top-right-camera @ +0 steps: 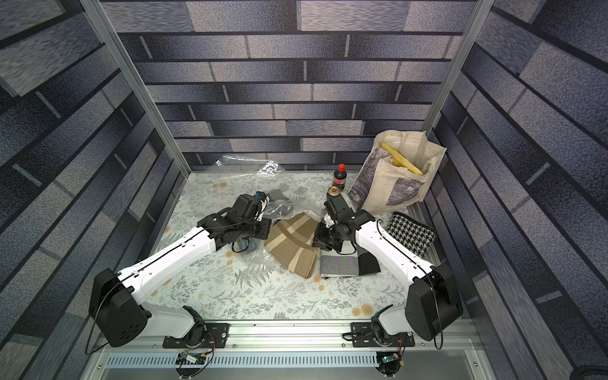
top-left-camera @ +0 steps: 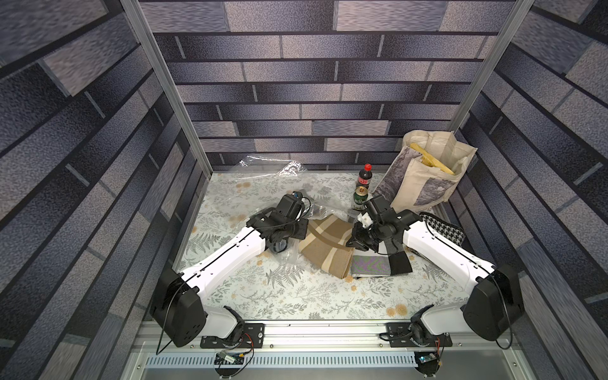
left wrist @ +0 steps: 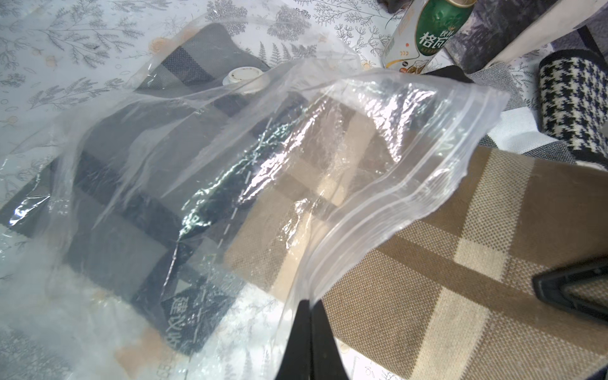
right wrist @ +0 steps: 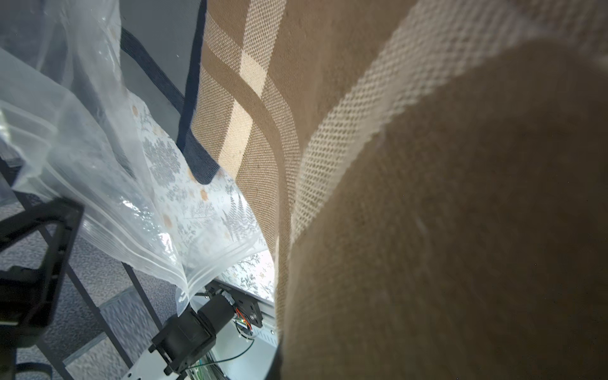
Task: Take the scarf out of the vacuum bag
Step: Place the scarf at the center of the board.
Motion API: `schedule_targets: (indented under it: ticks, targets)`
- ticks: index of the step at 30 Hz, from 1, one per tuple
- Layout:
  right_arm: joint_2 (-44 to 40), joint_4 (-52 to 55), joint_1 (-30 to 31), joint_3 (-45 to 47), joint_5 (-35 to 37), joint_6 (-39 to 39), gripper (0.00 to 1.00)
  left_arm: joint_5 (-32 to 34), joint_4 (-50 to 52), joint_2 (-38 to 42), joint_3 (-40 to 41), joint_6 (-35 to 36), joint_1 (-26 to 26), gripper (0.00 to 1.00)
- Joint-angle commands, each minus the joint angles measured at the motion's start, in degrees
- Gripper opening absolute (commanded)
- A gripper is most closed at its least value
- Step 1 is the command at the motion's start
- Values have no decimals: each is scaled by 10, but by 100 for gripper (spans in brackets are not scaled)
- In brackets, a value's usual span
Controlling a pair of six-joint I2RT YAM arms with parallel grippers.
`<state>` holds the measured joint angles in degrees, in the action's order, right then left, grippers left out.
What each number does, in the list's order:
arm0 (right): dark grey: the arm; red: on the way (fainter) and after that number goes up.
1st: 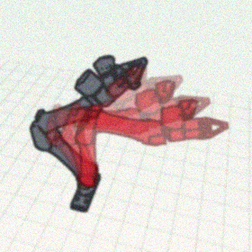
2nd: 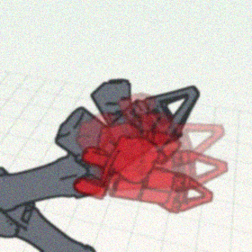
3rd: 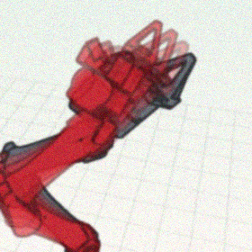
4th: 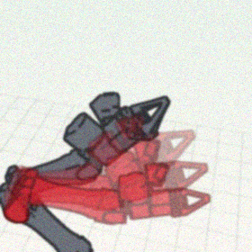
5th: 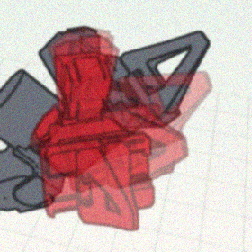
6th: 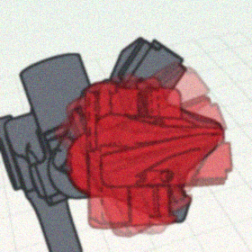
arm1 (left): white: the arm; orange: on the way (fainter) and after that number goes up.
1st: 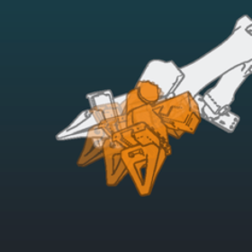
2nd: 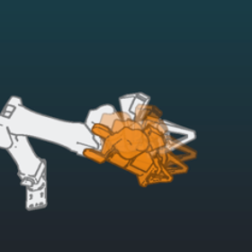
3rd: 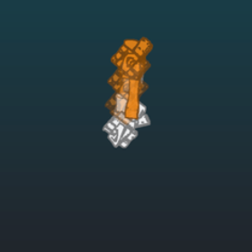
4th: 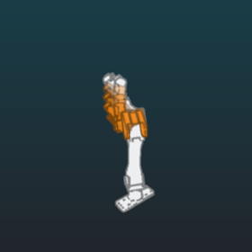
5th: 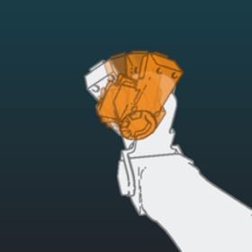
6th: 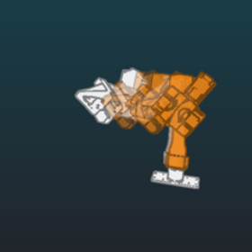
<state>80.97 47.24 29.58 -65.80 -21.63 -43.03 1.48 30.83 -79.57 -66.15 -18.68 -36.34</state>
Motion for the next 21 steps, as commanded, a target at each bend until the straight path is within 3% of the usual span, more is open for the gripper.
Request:
schedule_targets:
  ticks: [1,9,21]
  targets:
    - [-2,108,-30,-38,-6,82,0,-1,-3,-3,-2,0,1,0]
    - [-11,231,-94,-79,91,166,1,1,-3,-5,2,1,2,0]
    - [24,292,-150,-172,203,216,0,-2,-6,-8,2,3,5,0]
